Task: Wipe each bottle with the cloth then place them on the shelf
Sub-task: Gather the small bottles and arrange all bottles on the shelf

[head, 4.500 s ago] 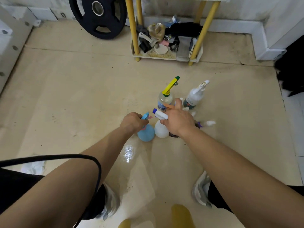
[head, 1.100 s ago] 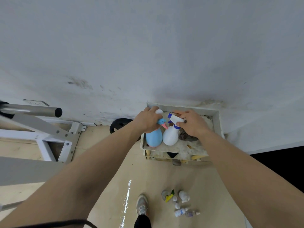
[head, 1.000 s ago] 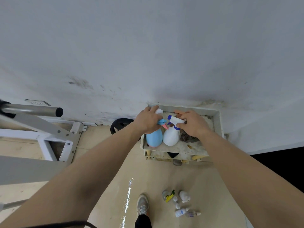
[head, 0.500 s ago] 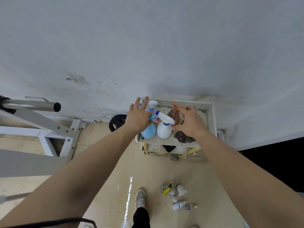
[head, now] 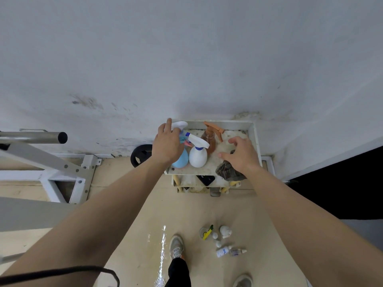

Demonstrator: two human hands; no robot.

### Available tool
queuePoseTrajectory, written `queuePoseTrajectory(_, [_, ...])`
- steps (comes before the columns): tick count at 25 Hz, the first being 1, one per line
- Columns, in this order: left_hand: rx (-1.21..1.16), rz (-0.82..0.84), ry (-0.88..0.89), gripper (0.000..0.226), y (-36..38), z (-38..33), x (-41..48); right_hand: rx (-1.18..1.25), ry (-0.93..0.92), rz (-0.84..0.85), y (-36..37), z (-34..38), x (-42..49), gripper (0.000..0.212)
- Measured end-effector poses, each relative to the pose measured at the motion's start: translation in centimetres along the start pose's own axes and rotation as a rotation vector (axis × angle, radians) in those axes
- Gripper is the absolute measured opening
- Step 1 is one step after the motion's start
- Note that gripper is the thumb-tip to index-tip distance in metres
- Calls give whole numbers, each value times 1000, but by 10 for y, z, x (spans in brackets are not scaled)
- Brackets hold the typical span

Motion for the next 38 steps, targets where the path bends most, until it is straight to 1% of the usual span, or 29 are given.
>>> queuePoseTrajectory(2, [-105, -146, 64, 34, -17, -21, -16, 93, 21, -4, -6, -6, -9, 57])
queuePoseTrajectory(3, [-155, -145, 102, 28, -20, -34, -24, 148, 32, -11, -10, -9, -13, 55])
queuePoseTrajectory(4, [-209, -82, 147, 27, -17, -48, -32, 213, 45, -13, -14, -11, -18, 52])
queuePoseTrajectory(5, [-261, 33, 184, 29, -9, -62, -38, 277, 58, -10, -17, -14, -22, 50])
queuePoseTrajectory(7, [-383, 315, 195, 42, 9, -88, -52, 394, 71, 1, -25, -22, -30, 46])
queuePoseTrajectory(8, [-482, 459, 151, 49, 19, -98, -59, 445, 75, 4, -27, -26, -34, 44])
queuePoseTrajectory(10, [-758, 724, -30, 58, 39, -120, -83, 529, 89, -13, -29, -45, -45, 38])
queuePoseTrajectory(12, [-1014, 882, -212, 60, 65, -144, -111, 616, 135, -52, -22, -77, -58, 28])
queuePoseTrajectory(13, [-1145, 915, -281, 59, 82, -157, -124, 663, 170, -67, -15, -97, -64, 22])
queuePoseTrajectory(14, [-1271, 916, -345, 57, 101, -168, -138, 720, 215, -73, -5, -117, -74, 22])
queuePoseTrajectory(16, [-1427, 856, -451, 54, 140, -185, -162, 862, 335, -52, 23, -151, -95, 38])
queuePoseTrajectory(18, [-1464, 805, -525, 61, 192, -205, -193, 1042, 473, 36, 62, -190, -121, 51])
queuePoseTrajectory(19, [-1458, 772, -557, 61, 218, -213, -208, 1120, 549, 100, 87, -211, -133, 55])
queuePoseTrajectory(20, [-1426, 725, -595, 54, 245, -214, -223, 1163, 606, 170, 109, -230, -147, 59])
queuePoseTrajectory(22, [-1343, 619, -673, 31, 290, -203, -253, 1128, 619, 295, 152, -261, -169, 59])
queuePoseTrajectory(24, [-1235, 577, -699, 26, 331, -173, -277, 944, 569, 331, 186, -292, -179, 55])
queuePoseTrajectory(26, [-1091, 590, -680, 27, 375, -135, -289, 733, 504, 316, 224, -323, -181, 46])
queuePoseTrajectory(27, [-953, 612, -666, 27, 403, -114, -292, 646, 488, 308, 247, -342, -179, 41])
queuePoseTrajectory(29, [-574, 642, -596, 18, 457, -73, -289, 484, 469, 287, 297, -384, -165, 34])
queuePoseTrajectory(30, [-377, 617, -536, 12, 481, -54, -283, 423, 469, 279, 320, -404, -155, 27])
queuePoseTrajectory(31, [-232, 584, -469, 12, 504, -38, -275, 362, 458, 262, 339, -421, -143, 18])
queuePoseTrajectory(32, [-134, 552, -405, 17, 526, -25, -268, 278, 435, 230, 354, -438, -131, 16])
queuePoseTrajectory(35, [24, 453, -259, 20, 599, 5, -244, -101, 296, 143, 405, -482, -85, 43])
queuePoseTrajectory(38, [67, 400, -143, 21, 669, 20, -225, -404, 96, 198, 459, -512, -44, 68])
Point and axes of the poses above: each hand's wrist, its own x-axis towards the middle knuckle, its own y-axis out of the palm, z = x × y, the point moved 5 cm from there along x, towards the middle knuckle
